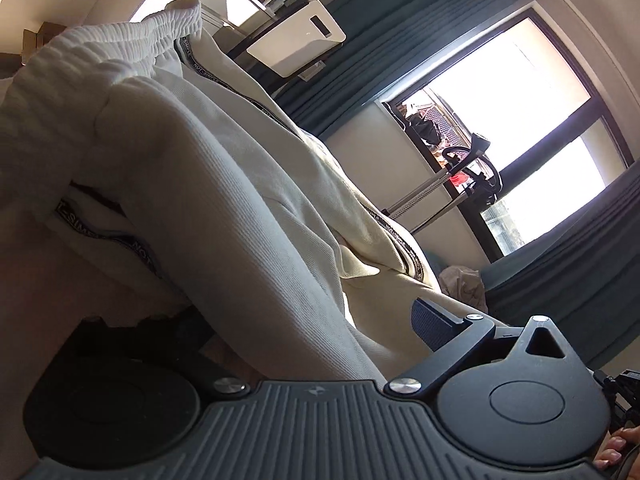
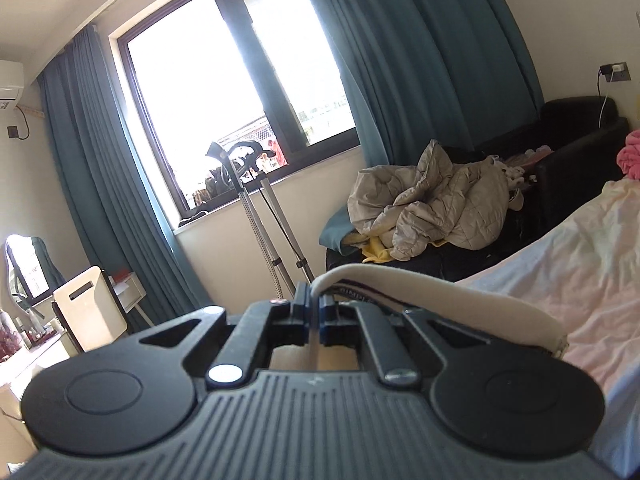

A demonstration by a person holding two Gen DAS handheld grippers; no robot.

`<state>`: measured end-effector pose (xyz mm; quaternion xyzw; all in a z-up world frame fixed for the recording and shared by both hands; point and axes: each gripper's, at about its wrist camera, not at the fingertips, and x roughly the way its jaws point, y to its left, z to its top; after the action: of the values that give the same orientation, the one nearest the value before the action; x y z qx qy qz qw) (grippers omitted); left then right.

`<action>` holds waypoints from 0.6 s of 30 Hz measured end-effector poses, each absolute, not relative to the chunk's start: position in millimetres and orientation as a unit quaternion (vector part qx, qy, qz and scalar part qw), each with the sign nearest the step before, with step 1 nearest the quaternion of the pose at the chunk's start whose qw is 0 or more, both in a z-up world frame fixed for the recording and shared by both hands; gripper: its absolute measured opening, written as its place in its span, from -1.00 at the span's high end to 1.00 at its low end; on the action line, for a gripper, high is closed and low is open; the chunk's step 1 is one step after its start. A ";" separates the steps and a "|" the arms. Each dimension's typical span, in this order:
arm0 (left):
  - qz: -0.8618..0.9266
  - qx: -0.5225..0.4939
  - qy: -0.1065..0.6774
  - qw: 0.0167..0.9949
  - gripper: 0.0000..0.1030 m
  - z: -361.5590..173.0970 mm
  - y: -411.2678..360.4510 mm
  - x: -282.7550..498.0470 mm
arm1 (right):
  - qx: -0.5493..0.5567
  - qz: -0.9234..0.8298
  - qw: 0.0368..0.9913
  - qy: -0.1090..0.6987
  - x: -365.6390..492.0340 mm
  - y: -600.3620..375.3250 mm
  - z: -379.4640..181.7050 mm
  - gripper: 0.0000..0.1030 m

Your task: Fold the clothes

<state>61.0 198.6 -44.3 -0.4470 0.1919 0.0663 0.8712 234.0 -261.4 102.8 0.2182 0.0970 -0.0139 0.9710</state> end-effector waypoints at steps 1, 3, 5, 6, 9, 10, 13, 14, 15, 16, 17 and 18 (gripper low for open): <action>0.065 -0.455 0.197 0.866 -0.96 -44.2 201.9 58.4 | 0.224 -0.012 0.970 0.097 216.5 -264.8 100.7 0.92; 0.066 -0.468 0.206 0.857 -0.96 -45.6 207.0 53.7 | 0.236 -0.010 0.967 0.097 181.6 -271.5 96.3 0.92; 0.065 -0.473 0.216 0.852 -0.96 -48.2 208.9 51.1 | 0.259 -0.006 0.960 0.102 154.7 -279.2 81.1 0.91; 0.065 -0.471 0.222 0.852 -0.96 -49.7 207.5 51.5 | 0.271 -0.005 0.957 0.105 141.4 -283.1 73.4 0.91; 0.066 -0.459 0.235 0.854 -0.96 -52.8 203.2 52.4 | 0.318 -0.003 0.938 0.135 109.9 -292.7 32.0 0.91; 0.067 -0.455 0.235 0.856 -0.96 -52.6 202.7 52.2 | 0.331 -0.003 0.932 0.145 102.8 -295.1 18.7 0.91; 0.071 -0.469 0.231 0.850 -0.96 -55.4 206.1 51.7 | 0.352 0.009 0.920 0.171 92.6 -301.8 -8.4 0.87; 0.072 -0.474 0.230 0.847 -0.96 -56.6 207.4 51.5 | 0.357 0.016 0.917 0.176 90.7 -303.8 -15.1 0.85; 0.074 -0.480 0.229 0.843 -0.96 -57.8 208.7 51.3 | 0.366 0.017 0.912 0.183 91.9 -307.6 -18.7 0.79; 0.077 -0.485 0.227 0.841 -0.96 -58.4 209.7 50.1 | 0.376 0.018 0.907 0.190 93.3 -311.4 -22.1 0.69; 0.079 -0.489 0.224 0.839 -0.96 -58.6 210.6 48.4 | 0.385 0.018 0.903 0.192 94.5 -314.5 -24.1 0.60; 0.083 -0.495 0.219 0.837 -0.96 -58.5 211.7 46.3 | 0.403 0.015 0.895 0.189 92.8 -320.1 -27.3 0.32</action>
<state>46.3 211.7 -58.5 -0.4950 0.2194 0.0832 0.8366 92.8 -320.1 -27.3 0.4032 0.1892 0.0153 0.8952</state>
